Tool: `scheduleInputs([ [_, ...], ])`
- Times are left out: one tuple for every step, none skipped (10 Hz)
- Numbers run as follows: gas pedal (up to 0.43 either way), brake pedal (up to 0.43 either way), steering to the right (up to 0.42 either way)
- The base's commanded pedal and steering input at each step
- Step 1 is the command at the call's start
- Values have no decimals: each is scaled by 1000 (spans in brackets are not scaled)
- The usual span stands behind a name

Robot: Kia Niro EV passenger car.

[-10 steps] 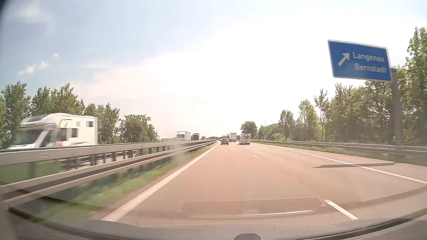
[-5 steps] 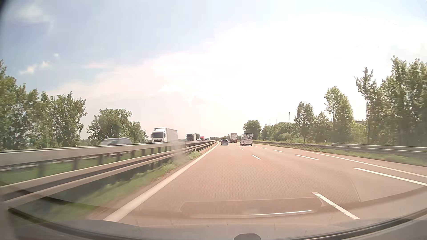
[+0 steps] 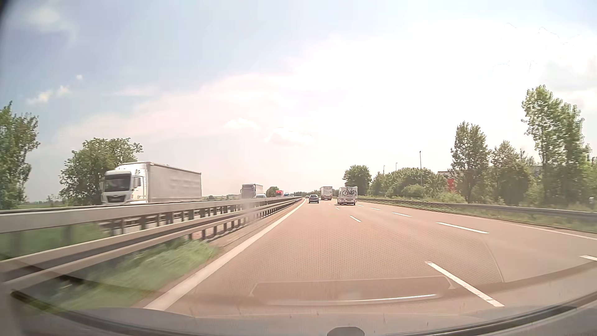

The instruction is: Follow the waypoints while adhering to traffic rules and regulations

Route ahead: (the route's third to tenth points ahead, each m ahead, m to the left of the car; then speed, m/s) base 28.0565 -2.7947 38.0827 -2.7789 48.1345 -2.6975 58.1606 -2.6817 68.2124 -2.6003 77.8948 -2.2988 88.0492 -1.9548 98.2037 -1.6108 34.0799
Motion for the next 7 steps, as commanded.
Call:
scheduleInputs([
  [299,0,-3],
  [299,0,-3],
  [299,0,-3],
  [299,0,-3],
  [299,0,-3],
  [299,0,-3],
  [299,0,-3],
])
